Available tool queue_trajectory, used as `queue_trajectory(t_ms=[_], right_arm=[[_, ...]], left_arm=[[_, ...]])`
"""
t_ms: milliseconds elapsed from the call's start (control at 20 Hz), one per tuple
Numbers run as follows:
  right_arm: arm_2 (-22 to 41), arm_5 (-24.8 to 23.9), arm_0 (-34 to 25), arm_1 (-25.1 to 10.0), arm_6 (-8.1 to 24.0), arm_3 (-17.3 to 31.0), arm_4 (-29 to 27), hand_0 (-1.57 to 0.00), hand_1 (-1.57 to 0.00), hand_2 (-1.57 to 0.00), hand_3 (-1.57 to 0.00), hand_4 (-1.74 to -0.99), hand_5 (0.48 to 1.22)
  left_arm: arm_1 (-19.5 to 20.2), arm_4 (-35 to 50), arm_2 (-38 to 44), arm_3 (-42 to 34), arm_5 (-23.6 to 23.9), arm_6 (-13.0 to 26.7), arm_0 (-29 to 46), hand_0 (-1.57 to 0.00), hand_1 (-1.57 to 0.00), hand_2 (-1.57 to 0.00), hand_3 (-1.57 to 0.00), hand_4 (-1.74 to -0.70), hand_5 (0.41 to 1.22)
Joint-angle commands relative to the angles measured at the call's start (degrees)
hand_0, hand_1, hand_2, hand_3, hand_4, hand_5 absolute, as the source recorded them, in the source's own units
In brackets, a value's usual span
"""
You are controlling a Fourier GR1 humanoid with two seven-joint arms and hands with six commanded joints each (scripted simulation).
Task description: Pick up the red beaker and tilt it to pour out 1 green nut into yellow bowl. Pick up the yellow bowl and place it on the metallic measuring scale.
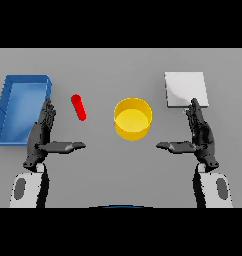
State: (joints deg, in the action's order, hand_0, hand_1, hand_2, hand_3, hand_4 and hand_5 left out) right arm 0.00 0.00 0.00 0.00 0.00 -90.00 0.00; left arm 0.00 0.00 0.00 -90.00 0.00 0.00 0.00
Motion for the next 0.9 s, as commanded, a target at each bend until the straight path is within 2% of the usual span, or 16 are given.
queue_trajectory(t_ms=[0, 250, 300, 350, 450, 550, 600, 750, 850], right_arm=[[0.0, 0.0, 0.1, 0.0, -0.1, -0.1, -0.1, 0.00, 0.00, 0.00, 0.00, -1.167, 0.599], [-0.2, 0.4, 1.2, -0.5, -0.8, -0.8, -0.6, 0.00, 0.00, 0.00, 0.00, -1.167, 0.599], [1.6, -1.2, 2.9, -3.3, -4.8, -2.3, 5.7, 0.00, 0.00, 0.00, 0.00, -1.167, 0.599], [3.3, -2.4, 4.2, -4.5, -6.3, -3.6, 9.9, 0.00, 0.00, 0.00, 0.00, -1.163, 0.595], [5.5, -4.2, 6.0, -4.4, -6.5, -5.2, 14.6, 0.00, 0.00, 0.00, 0.00, -1.160, 0.591], [6.1, -4.8, 6.3, -4.4, -5.3, -6.1, 15.9, 0.00, 0.00, 0.00, 0.00, -1.162, 0.591], [6.1, -4.3, 6.7, -4.6, -5.6, -6.5, 15.4, 0.00, 0.00, 0.00, 0.00, -1.173, 0.593], [6.2, -3.9, 6.9, -4.0, -5.5, -7.2, 14.5, 0.00, 0.00, 0.00, 0.00, -1.199, 0.603], [6.5, -2.9, 7.8, -3.8, -5.8, -8.2, 13.6, 0.00, 0.00, 0.00, 0.00, -1.224, 0.611]], left_arm=[[0.0, 0.0, 0.0, -0.2, 0.0, -0.2, 0.2, 0.00, 0.00, 0.00, 0.00, -1.15, 0.599], [0.7, 0.7, 0.1, -1.5, -0.7, -0.7, 2.0, 0.00, 0.00, 0.00, 0.00, -1.15, 0.599], [2.3, -1.4, -1.6, -4.0, -1.5, -1.4, 4.0, 0.00, 0.00, 0.00, 0.00, -1.15, 0.599], [3.0, -3.1, -3.2, -6.4, -2.0, -2.0, 6.5, 0.00, 0.00, 0.00, 0.00, -1.16, 0.599], [3.5, -4.9, -4.8, -8.9, -1.9, -0.3, 8.0, 0.00, 0.00, 0.00, 0.00, -1.16, 0.599], [3.9, -5.8, -5.6, -10.4, -1.8, 2.1, 8.0, 0.00, 0.00, 0.00, 0.00, -1.16, 0.600], [4.1, -6.2, -5.9, -11.0, -1.9, 1.5, 8.8, 0.00, 0.00, 0.00, 0.00, -1.16, 0.602], [4.6, -7.4, -6.2, -9.7, -1.9, 2.9, 7.5, 0.00, 0.00, 0.00, 0.00, -1.16, 0.602], [3.8, -8.6, -6.7, -6.4, -1.4, 2.1, 5.8, 0.00, 0.00, 0.00, 0.00, -1.17, 0.605]])
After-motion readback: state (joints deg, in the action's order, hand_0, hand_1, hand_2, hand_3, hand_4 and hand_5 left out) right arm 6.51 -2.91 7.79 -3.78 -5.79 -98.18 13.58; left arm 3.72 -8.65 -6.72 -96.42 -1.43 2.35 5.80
